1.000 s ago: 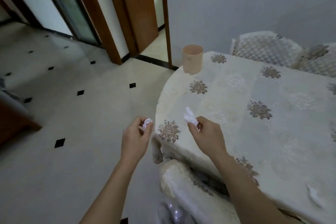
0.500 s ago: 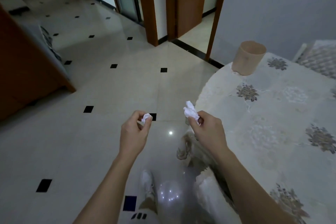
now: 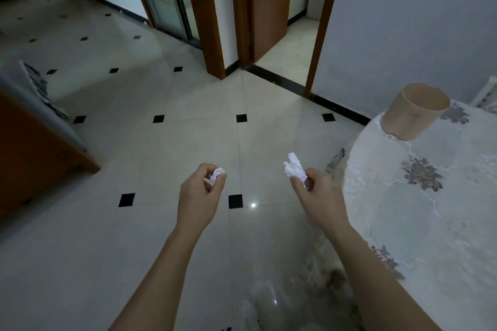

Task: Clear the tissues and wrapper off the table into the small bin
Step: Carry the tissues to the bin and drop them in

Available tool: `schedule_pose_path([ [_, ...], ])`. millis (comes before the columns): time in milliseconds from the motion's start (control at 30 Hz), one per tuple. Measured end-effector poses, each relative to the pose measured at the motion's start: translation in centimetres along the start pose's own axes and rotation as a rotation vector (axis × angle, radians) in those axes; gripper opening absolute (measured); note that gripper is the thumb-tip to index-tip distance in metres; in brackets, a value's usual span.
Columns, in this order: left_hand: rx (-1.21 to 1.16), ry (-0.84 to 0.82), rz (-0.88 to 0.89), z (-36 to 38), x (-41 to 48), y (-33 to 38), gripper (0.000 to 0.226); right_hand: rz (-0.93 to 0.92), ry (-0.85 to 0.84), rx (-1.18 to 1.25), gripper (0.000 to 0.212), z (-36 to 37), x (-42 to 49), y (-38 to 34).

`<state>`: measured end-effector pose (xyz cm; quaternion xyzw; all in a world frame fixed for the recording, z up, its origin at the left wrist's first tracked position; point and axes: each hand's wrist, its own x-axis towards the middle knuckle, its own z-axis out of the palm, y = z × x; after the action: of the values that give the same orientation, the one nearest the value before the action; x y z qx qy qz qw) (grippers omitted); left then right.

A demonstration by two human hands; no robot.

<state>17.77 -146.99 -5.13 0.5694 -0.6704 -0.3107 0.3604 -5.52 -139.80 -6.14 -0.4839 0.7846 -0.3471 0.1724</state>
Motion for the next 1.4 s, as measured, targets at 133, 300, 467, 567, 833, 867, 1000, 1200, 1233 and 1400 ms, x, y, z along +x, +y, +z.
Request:
schedule_pose_path([
  [133,-0.010,-0.036,0.032,0.2,4.9,-0.3,0.013,0.003,0.028,-0.031,0.043,1.2,3.1,-1.2],
  [300,-0.015,-0.098,0.053,1.9,10.0,-0.5,0.014,0.037,0.046,-0.076,0.042,2.4,7.5,-1.4],
  [467,-0.025,-0.143,0.083,4.6,15.7,-0.5,0.017,0.095,0.065,-0.103,0.039,3.4,13.0,-1.2],
  [567,-0.026,-0.176,0.089,7.2,20.1,0.0,0.017,0.115,0.066,-0.114,0.039,3.9,17.3,-0.4],
  [833,-0.043,-0.239,0.104,16.9,33.0,5.3,0.014,0.174,0.159,-0.043,0.040,1.3,32.5,3.5],
  [867,-0.048,-0.251,0.113,18.1,34.4,6.2,0.014,0.177,0.169,-0.030,0.039,0.7,34.3,4.0],
  [1000,-0.027,-0.317,0.171,22.4,39.5,8.9,0.017,0.213,0.191,-0.022,0.037,-1.4,40.0,5.8],
  [1200,-0.020,-0.395,0.234,28.3,45.2,11.8,0.016,0.252,0.218,-0.011,0.037,-3.4,45.2,8.1],
  [1233,-0.022,-0.412,0.249,29.3,46.1,12.4,0.015,0.262,0.233,-0.025,0.037,-3.9,46.0,8.3],
  [1400,-0.063,-0.497,0.323,35.1,50.2,15.3,0.016,0.361,0.317,-0.049,0.035,-6.0,49.2,10.5],
])
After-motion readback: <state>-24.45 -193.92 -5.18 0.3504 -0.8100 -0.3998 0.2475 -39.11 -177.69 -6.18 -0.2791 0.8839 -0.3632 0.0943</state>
